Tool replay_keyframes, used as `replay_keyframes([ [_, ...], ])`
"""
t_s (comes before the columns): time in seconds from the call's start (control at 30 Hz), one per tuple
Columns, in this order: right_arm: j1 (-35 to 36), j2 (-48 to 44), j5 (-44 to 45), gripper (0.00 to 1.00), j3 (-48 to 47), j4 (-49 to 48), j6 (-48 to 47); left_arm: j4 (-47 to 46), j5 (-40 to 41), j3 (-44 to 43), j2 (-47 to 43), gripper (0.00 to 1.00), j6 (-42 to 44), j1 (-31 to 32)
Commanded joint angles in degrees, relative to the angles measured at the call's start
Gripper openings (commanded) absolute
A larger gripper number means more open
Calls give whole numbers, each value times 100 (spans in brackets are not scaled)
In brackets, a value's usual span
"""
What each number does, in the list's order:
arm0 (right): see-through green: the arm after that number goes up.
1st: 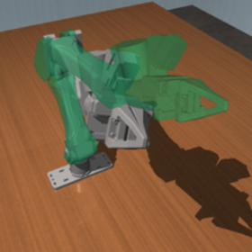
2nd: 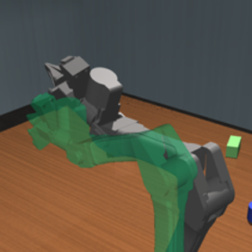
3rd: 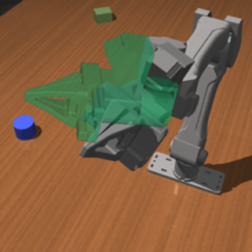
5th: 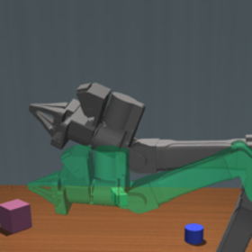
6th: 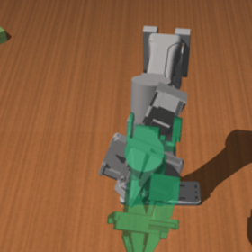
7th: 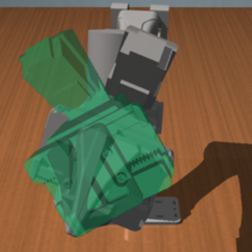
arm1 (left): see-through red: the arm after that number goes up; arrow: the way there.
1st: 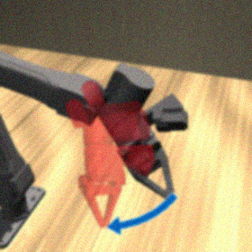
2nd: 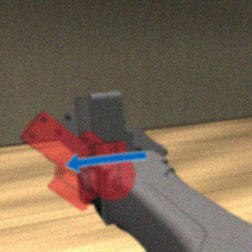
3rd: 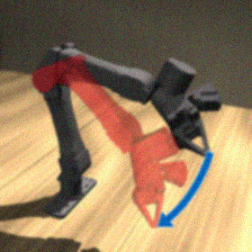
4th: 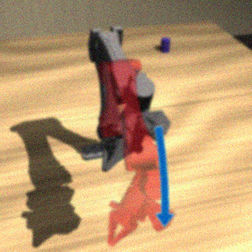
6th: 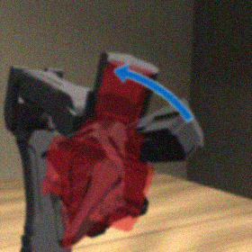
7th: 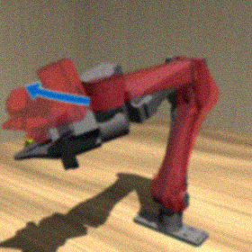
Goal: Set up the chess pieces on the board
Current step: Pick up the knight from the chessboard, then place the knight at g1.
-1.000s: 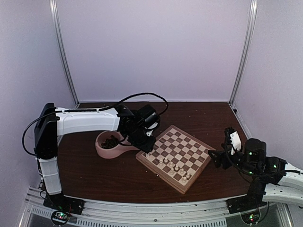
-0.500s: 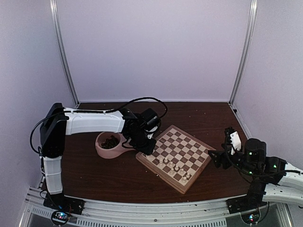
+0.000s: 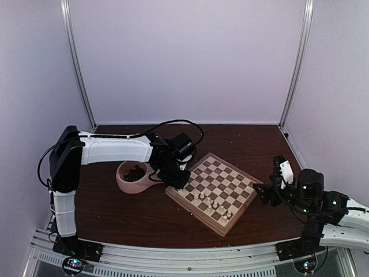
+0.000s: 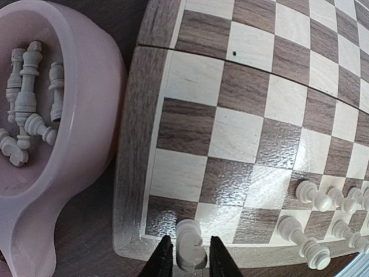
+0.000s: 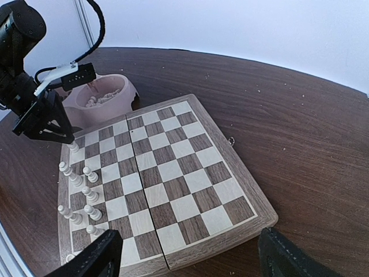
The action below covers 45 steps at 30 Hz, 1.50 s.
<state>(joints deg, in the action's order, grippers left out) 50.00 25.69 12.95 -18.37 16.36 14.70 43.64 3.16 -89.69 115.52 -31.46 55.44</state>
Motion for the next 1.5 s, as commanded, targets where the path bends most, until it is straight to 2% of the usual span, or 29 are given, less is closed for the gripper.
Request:
replay_keyframes([
  [0.0,-25,15,127,84,-17,-80,-20,55,-14,-93,90,22,2,-29],
  [0.27,-27,15,140,84,-17,-65,-11,242,75,-197,50,15,22,-26],
  [0.5,-25,15,146,85,-22,-72,-11,571,58,-428,-249,14,137,48],
  [0.9,-27,15,146,85,-17,-72,-4,752,-180,-555,-1009,14,-92,727],
  [1.13,-25,15,145,85,-17,-66,-2,716,-208,-715,-1028,14,-222,1227],
  [1.47,-26,39,146,85,-25,-72,-2,269,-316,-717,-942,14,-197,1516],
])
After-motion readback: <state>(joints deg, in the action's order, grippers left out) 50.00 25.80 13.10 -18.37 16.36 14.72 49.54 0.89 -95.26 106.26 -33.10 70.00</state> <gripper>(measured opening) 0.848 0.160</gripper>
